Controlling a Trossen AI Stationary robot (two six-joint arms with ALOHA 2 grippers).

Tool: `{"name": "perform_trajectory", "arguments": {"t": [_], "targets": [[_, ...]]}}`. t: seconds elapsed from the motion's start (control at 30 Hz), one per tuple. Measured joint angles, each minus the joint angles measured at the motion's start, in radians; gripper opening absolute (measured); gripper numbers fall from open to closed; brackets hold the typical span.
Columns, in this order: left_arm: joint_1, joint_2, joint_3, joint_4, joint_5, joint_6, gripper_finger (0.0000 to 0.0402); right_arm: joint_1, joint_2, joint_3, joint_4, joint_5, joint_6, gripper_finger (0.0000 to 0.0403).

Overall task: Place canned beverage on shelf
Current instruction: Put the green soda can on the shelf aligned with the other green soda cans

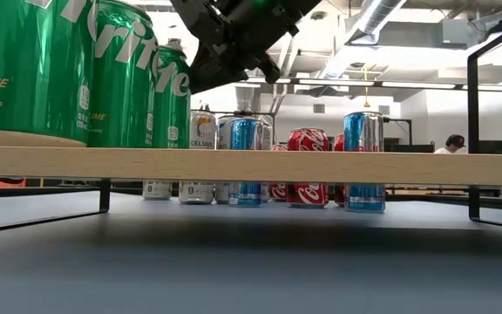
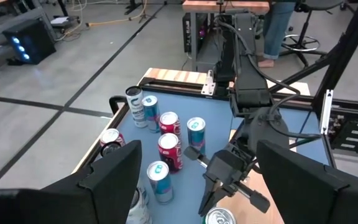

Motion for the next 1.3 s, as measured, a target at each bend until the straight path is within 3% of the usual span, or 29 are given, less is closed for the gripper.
{"name": "perform_trajectory", "arguments": {"t": [0.13,0.3,0.67,0.93,1.3], "targets": [[0.000,0.000,0.000,0.000,0.000,0.001,0.0304,-0.006,0.000,0.000,0.009,-0.008,-0.013,0.0000],[0.000,0.000,0.000,0.000,0.001,0.003,0.0304,-0.016,0.000,0.000,0.060,-0.095,-0.059,0.0000],[0.000,0.000,0.000,0.000,0.001,0.011,0.0304,-0.016,0.000,0.000,0.054,-0.081,-0.097,0.0000],[-0.007,0.000,0.000,0.000,0.000,0.019,0.0304,0.054,0.000,0.000,0.005,0.121,0.047,0.0000],[-0.011,0.000,0.000,0.000,0.000,0.019,0.0304,0.057,-0.001,0.000,-0.010,0.122,0.091,0.0000]]}}
